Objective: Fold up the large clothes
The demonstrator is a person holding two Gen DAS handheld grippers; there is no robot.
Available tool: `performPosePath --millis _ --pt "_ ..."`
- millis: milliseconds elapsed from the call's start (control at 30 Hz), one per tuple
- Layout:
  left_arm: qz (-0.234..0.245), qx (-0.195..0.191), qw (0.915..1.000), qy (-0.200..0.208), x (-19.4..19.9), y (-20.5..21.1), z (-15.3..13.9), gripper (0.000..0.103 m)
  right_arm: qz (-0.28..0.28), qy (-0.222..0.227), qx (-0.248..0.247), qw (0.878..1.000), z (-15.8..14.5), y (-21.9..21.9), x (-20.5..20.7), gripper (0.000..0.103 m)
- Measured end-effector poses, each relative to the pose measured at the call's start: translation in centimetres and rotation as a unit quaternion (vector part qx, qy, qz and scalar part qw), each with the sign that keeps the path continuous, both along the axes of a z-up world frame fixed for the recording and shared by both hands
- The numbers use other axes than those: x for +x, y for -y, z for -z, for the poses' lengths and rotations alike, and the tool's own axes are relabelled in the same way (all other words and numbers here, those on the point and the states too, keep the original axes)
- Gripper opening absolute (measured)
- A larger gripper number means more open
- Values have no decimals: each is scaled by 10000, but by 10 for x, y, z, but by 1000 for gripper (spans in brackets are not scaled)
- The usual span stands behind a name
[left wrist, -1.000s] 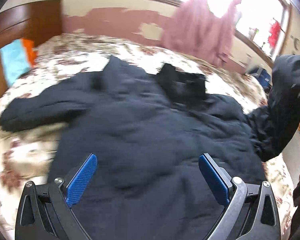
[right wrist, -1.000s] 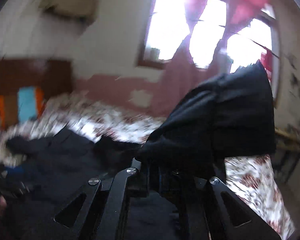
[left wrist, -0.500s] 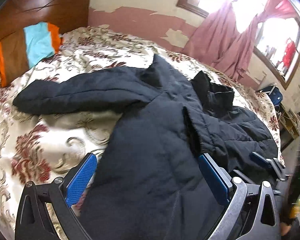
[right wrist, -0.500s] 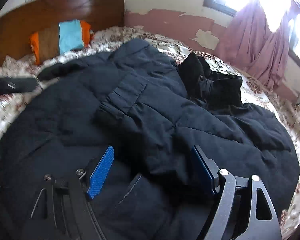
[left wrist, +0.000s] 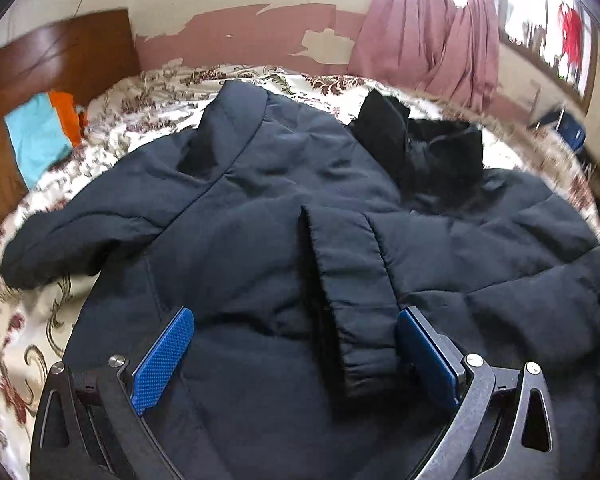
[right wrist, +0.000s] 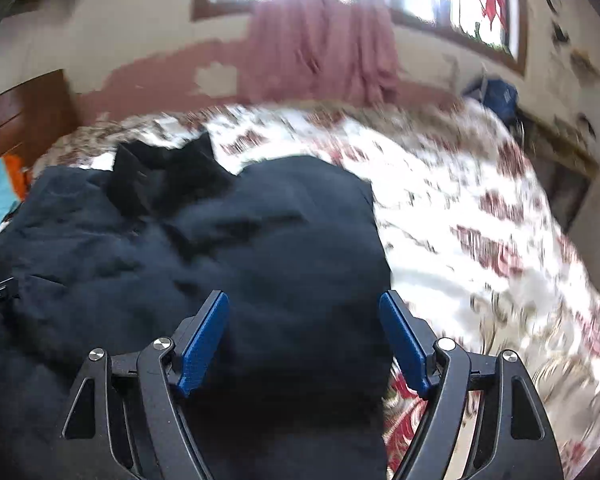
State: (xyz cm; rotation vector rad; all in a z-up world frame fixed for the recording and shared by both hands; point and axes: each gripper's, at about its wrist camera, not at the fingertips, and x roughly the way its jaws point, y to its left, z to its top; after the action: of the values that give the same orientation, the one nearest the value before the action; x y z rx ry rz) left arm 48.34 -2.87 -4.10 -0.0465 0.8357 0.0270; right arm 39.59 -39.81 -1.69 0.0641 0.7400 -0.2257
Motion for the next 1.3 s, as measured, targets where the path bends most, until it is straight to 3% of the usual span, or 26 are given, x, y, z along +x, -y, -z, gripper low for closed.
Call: performPosePath --millis 133,200,333,467,633,800,967,1133,1300 --pt "-12 640 9979 72 -1 13 14 103 144 -185 388 9990 32 2 9 76" --pt "-8 698 9975 125 -3 13 15 103 185 -268 575 9978 40 6 14 80" --pt "105 217 9994 236 -14 -4 0 103 177 -183 887 9957 35 13 24 83" --pt "2 -243 9989 409 -34 -42 -24 103 206 23 420 9989 11 -5 7 84" --pt "-412 -488 9967 508 -62 -117 -41 103 -329 260 178 9990 -29 -65 -3 88" --pt "-1066 -885 9900 256 -82 -212 -26 103 -1084 300 394 9929 -43 -151 3 89" --pt "-1738 -1537 9726 174 -90 -303 2 103 -1440 317 382 9883 -32 -228 19 89" --pt "-2606 -2349 9364 33 -74 -385 42 102 -1273 297 388 9907 -12 -286 46 89" --pt "-2936 -2823 9133 17 -51 -428 73 102 -1125 421 634 9907 2 -308 55 89"
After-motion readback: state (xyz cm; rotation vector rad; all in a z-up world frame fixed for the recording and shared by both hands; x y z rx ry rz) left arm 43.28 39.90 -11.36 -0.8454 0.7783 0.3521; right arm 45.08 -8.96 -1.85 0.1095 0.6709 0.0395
